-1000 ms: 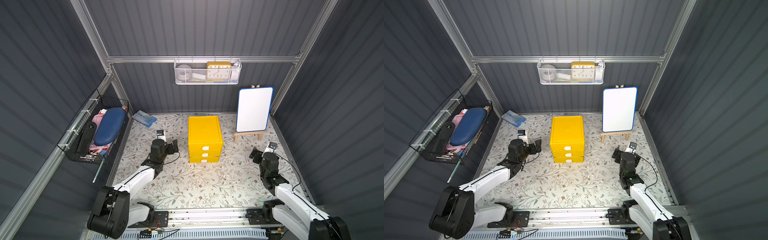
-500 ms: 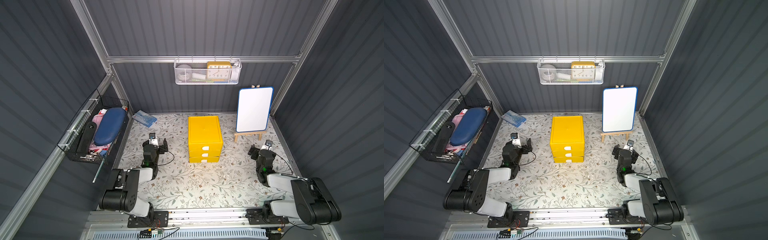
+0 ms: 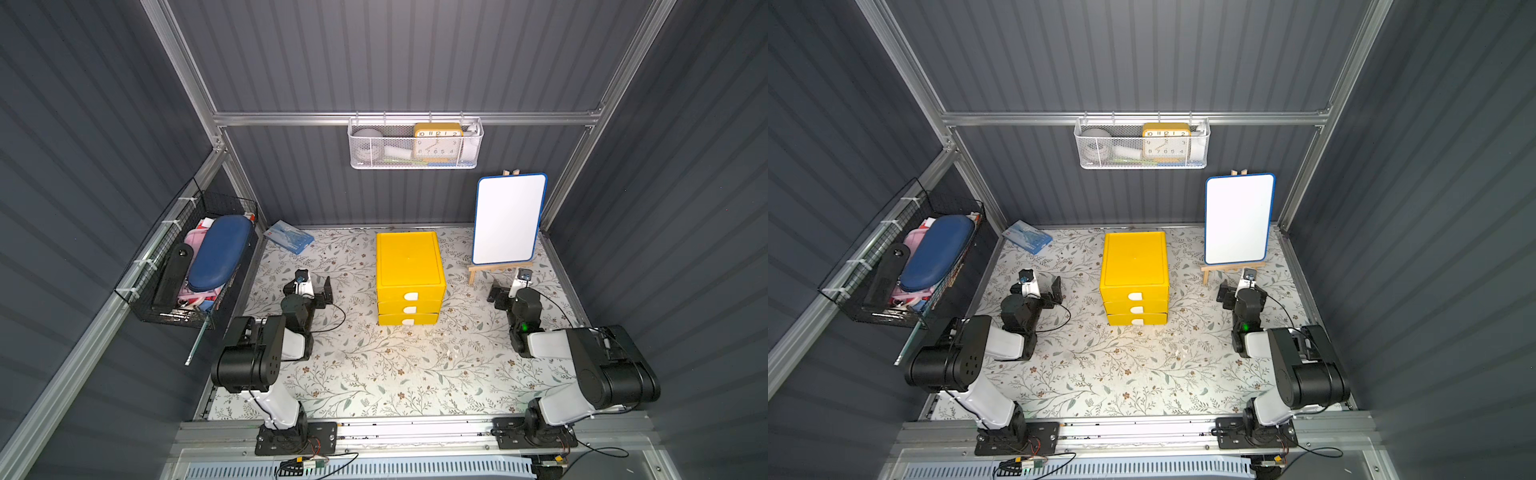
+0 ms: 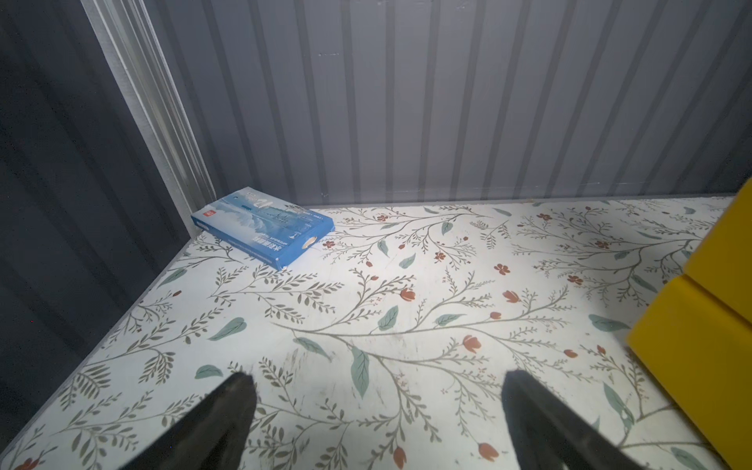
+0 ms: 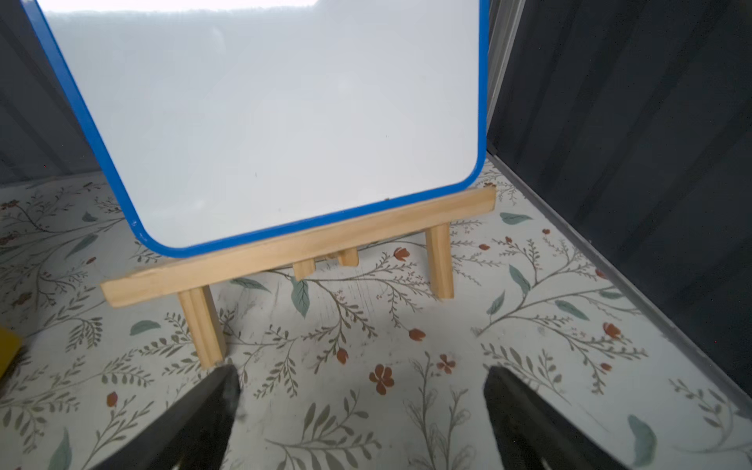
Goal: Put the bluetooth earphones in the drawer according to color
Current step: Reset both arms
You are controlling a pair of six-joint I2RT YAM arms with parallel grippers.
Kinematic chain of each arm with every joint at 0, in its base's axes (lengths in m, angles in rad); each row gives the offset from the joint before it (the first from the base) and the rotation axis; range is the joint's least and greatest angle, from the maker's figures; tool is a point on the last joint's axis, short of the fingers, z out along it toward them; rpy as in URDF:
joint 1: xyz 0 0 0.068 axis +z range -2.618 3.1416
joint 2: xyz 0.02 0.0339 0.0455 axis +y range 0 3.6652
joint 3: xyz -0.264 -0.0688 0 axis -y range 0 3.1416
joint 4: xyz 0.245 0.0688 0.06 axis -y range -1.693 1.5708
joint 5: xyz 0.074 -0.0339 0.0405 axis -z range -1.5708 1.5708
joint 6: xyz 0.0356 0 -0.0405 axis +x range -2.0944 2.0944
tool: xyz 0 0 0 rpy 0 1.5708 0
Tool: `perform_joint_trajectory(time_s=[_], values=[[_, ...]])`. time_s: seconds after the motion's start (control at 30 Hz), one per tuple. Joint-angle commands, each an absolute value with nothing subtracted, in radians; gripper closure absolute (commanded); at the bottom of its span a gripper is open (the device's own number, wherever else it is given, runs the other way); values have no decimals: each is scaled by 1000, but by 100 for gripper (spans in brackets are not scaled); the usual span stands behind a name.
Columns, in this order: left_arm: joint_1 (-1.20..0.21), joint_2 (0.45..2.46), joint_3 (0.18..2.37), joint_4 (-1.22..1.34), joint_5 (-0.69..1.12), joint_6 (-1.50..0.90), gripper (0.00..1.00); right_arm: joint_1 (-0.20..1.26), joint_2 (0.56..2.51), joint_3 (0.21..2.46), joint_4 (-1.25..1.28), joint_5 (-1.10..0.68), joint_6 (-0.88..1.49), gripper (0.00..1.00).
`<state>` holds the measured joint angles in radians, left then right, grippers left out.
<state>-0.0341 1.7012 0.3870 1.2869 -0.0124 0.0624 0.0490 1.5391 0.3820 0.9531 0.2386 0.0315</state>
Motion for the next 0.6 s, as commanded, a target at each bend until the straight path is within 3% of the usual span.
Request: perform_joint_trajectory(time_s=[0.0,0.57], values=[[-35,1700,383,1330,15,84,1,41,1553,372,945,199,20,1],[-37,1698,383,1326,17,83,1,40,1556,368,958,198,18,1]])
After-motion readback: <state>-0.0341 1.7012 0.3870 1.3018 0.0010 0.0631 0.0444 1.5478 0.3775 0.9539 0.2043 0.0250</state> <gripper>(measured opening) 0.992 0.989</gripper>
